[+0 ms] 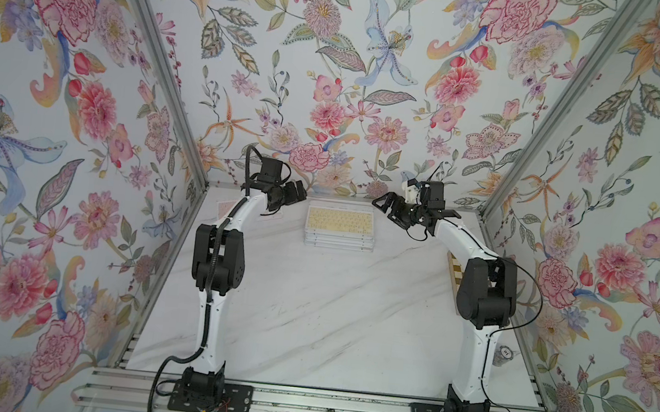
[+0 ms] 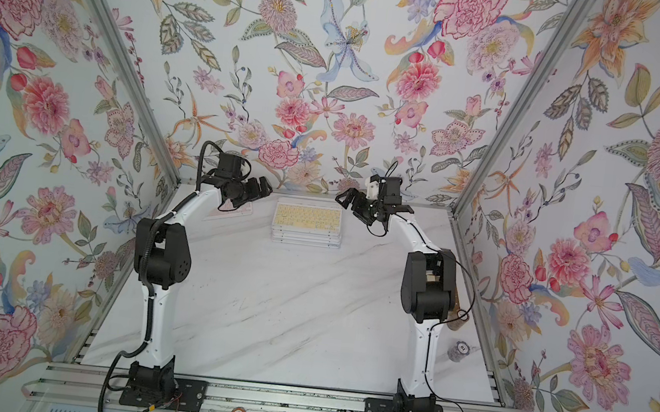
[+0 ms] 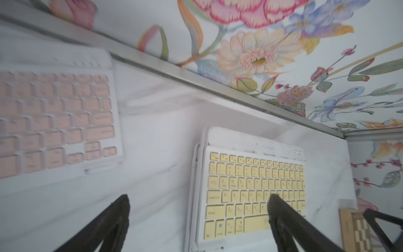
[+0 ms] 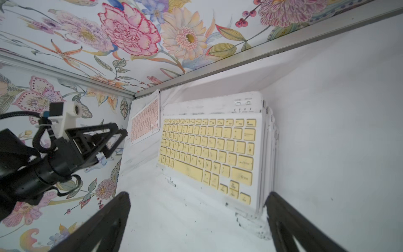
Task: Stack the numeric keypads
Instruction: Place the numeric keypad at the numeric keypad, then move the numeric keypad to the center of the board.
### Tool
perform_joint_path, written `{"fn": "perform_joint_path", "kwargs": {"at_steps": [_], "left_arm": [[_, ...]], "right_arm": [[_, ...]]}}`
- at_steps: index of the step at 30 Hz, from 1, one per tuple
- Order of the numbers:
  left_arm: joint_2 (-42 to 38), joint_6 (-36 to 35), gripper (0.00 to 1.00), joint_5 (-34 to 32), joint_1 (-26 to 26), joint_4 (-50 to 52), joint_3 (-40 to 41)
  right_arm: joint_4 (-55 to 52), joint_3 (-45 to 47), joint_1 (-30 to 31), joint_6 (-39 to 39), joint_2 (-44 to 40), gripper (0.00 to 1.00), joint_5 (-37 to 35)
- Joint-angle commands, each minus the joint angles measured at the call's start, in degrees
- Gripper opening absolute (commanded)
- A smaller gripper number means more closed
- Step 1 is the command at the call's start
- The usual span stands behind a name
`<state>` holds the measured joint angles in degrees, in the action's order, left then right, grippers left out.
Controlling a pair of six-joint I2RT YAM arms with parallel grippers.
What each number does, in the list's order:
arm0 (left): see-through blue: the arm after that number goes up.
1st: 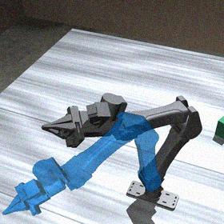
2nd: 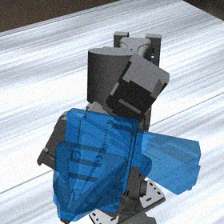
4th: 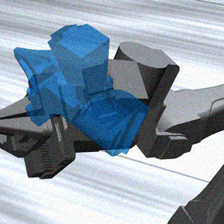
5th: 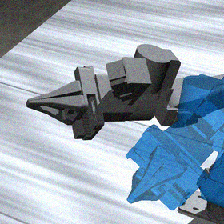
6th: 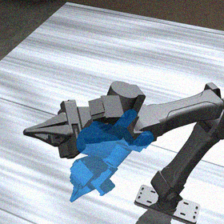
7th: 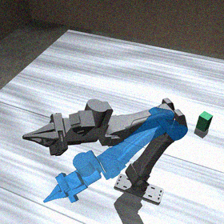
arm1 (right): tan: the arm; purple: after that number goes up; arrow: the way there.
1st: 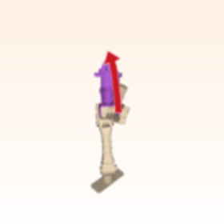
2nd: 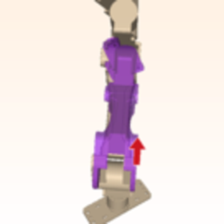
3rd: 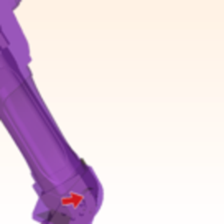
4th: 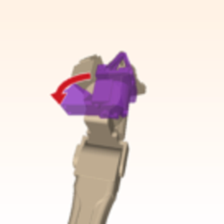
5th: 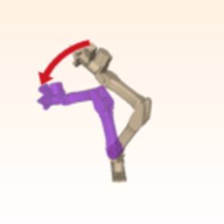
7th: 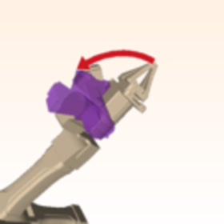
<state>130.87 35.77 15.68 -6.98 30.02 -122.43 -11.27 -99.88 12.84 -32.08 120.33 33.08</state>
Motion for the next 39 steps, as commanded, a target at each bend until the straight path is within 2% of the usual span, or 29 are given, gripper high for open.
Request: {"fn": "perform_joint_path", "kwargs": {"at_steps": [1, 5, 11, 16, 21, 31, 39], "left_arm": [[2.6, -9.3, 0.99, -11.5, 2.5, 11.3, -5.8], [6.3, -10.5, 0.99, -11.2, 5.4, 10.0, -8.5], [9.4, -11.9, 0.99, -10.7, 6.9, 3.6, -9.3], [14.0, -11.9, 0.99, -11.0, 7.1, 4.3, -14.3], [17.7, -9.3, 0.99, -7.1, 7.7, 2.5, -14.5], [19.8, -5.6, 0.99, -1.3, 7.7, 0.7, -13.0], [20.0, -3.9, 0.99, 2.4, 7.3, 0.6, -8.8]], "right_arm": [[5.0, 8.4, 3.5, 1.5, -6.3, 0.99, -1.2], [7.3, 15.1, 7.7, 4.0, -12.0, 0.99, -3.0], [8.3, 20.8, 12.3, 6.7, -16.4, 0.99, -4.7], [8.7, 22.4, 12.3, 6.0, -15.6, 0.99, -3.4], [9.0, 22.0, 12.2, 5.5, -14.6, 0.99, -2.3], [9.0, 19.0, 12.2, 4.5, -12.3, 0.99, -0.9], [9.9, 20.2, 12.1, 3.0, -13.3, 0.99, -0.1]]}}
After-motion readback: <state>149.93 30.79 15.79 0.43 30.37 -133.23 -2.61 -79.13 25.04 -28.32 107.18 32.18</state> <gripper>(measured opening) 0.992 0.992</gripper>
